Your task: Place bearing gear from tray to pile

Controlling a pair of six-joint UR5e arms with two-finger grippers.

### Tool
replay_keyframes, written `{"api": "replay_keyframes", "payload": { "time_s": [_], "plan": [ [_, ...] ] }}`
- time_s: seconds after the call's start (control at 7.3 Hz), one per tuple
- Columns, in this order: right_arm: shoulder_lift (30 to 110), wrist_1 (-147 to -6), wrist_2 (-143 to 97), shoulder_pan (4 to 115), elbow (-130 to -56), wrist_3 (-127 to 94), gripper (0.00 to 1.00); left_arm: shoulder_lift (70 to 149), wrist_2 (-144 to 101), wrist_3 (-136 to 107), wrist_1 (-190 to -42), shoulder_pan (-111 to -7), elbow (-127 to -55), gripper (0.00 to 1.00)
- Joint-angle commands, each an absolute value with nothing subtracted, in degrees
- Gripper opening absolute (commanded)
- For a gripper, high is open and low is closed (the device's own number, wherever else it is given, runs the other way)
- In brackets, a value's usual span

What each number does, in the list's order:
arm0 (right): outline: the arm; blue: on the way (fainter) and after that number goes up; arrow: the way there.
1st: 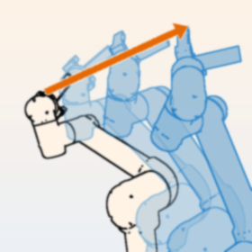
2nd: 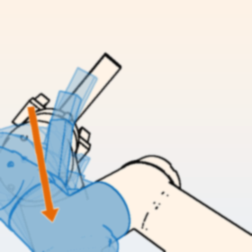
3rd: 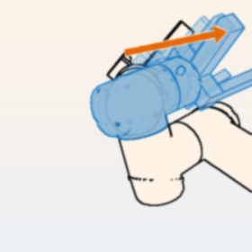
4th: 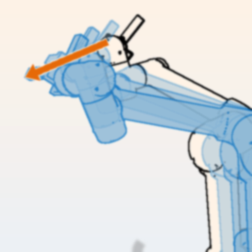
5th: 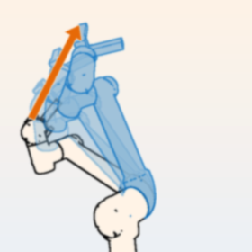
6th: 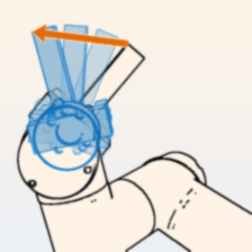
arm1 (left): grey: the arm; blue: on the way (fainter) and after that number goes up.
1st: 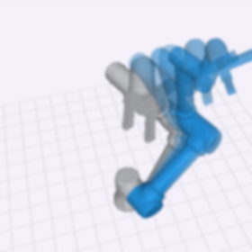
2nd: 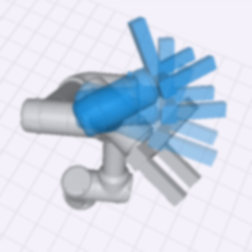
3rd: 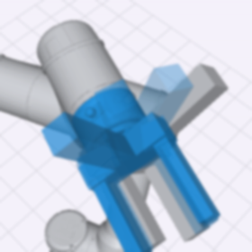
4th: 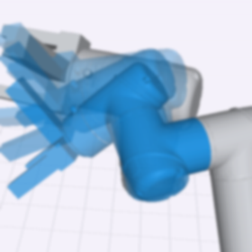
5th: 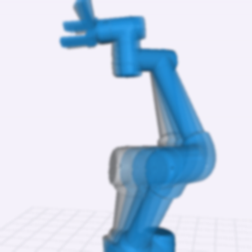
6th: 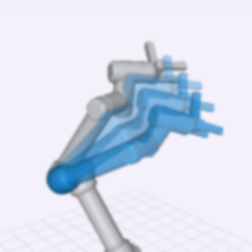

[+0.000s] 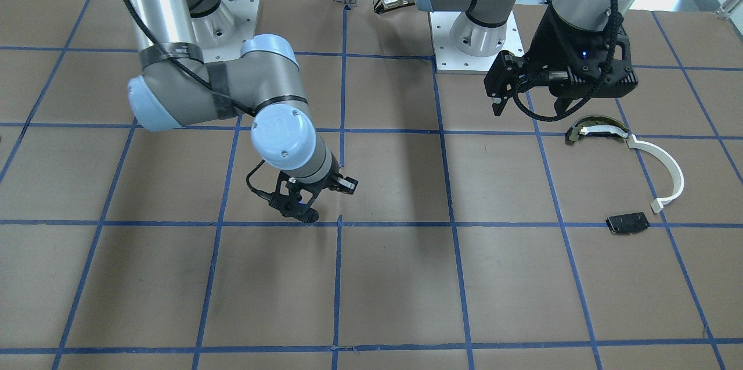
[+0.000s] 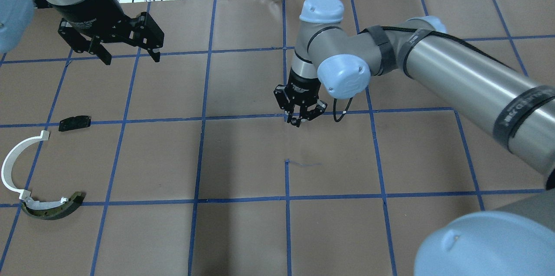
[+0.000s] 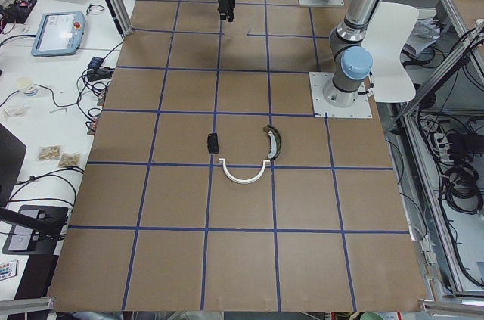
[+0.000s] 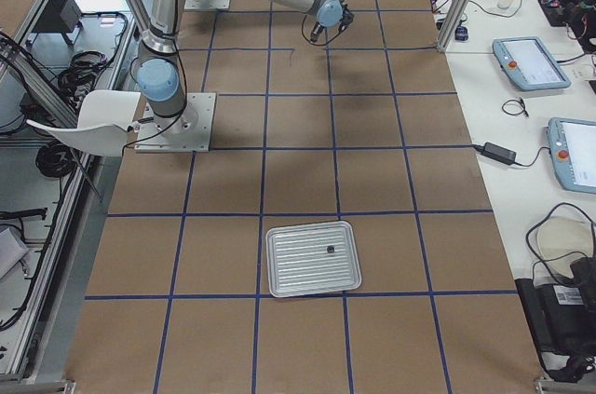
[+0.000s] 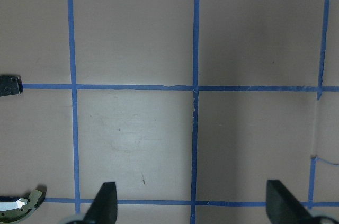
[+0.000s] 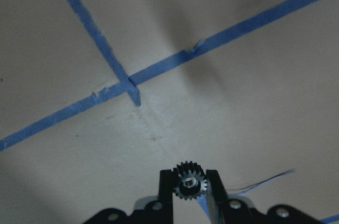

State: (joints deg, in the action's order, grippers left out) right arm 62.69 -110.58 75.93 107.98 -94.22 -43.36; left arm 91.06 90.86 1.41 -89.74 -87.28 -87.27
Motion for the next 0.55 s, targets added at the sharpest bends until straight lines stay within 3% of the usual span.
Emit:
{"api": "replay_keyframes", "payload": {
  "time_s": [0.0,0.14,0.27,0.41],
  "plan": [
    [60.0,-117.9,75.1,110.6,-97.7,-46.4,0.02,91.1,90.9,1.5,-89.7,-87.2,-87.3,1.0],
    [60.3,-119.4,75.3,111.0,-97.7,-48.8,0.37,91.1,90.9,1.5,-89.7,-87.2,-87.3,1.0],
    [60.4,-119.4,76.1,110.9,-97.1,-48.8,0.96,91.1,90.9,1.5,-89.7,-87.2,-87.2,1.0],
    [60.9,-119.4,76.1,110.3,-95.9,-48.7,1.0,91.0,90.8,1.5,-89.8,-87.3,-87.3,1.0]
  ]
}}
